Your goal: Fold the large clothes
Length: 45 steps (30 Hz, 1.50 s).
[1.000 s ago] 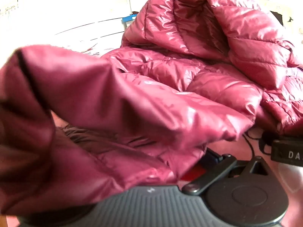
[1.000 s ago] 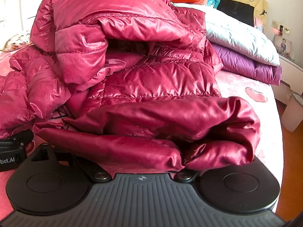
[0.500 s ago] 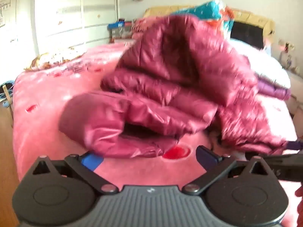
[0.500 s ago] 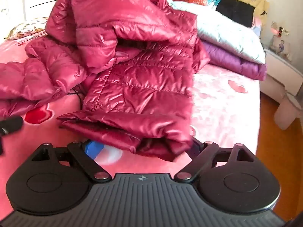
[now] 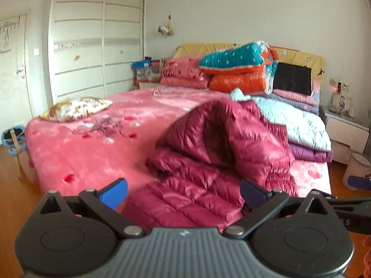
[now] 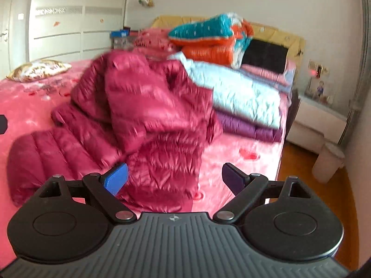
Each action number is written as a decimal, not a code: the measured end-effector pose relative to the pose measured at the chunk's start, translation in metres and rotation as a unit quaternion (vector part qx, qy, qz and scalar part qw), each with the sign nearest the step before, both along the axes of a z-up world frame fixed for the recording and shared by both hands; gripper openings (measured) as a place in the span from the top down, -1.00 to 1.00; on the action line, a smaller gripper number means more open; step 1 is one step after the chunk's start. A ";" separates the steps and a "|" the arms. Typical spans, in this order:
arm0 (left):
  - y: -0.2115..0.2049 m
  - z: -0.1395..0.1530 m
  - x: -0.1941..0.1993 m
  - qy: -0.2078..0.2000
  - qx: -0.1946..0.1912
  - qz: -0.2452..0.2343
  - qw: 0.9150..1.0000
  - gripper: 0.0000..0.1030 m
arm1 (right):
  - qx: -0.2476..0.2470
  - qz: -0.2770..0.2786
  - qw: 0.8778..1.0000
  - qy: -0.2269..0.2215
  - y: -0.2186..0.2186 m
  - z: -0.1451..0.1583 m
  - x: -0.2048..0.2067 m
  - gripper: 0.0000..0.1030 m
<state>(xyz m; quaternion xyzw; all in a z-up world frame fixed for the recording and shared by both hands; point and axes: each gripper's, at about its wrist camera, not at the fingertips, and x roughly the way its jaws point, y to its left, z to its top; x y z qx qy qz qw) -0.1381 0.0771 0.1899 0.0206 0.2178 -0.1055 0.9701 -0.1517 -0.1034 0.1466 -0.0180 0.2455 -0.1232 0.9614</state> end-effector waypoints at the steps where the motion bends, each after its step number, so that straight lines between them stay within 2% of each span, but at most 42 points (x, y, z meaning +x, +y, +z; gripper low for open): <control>1: 0.003 0.005 -0.001 -0.005 0.000 0.000 1.000 -0.99 | 0.000 0.000 1.000 -0.004 0.002 0.010 -0.003 -1.00; 7: 0.021 0.031 -0.012 -0.034 0.010 0.011 0.999 -0.99 | 0.013 0.012 1.000 -0.021 0.033 0.062 -0.036 -1.00; 13: 0.036 0.045 -0.022 -0.059 0.018 0.036 0.997 -0.99 | 0.021 0.029 0.998 -0.049 0.042 0.100 -0.050 -1.00; 24: 0.046 0.056 -0.035 -0.083 0.015 0.048 0.995 -0.99 | 0.023 0.043 0.995 -0.087 0.048 0.141 -0.057 -1.00; 30: 0.042 0.054 -0.042 -0.086 0.022 0.040 0.995 -0.99 | 0.026 0.048 0.993 -0.105 0.045 0.147 -0.064 -1.00; 45: 0.024 0.045 -0.049 -0.072 0.023 0.013 0.997 -0.99 | 0.033 0.038 0.993 -0.105 0.031 0.123 -0.067 -1.00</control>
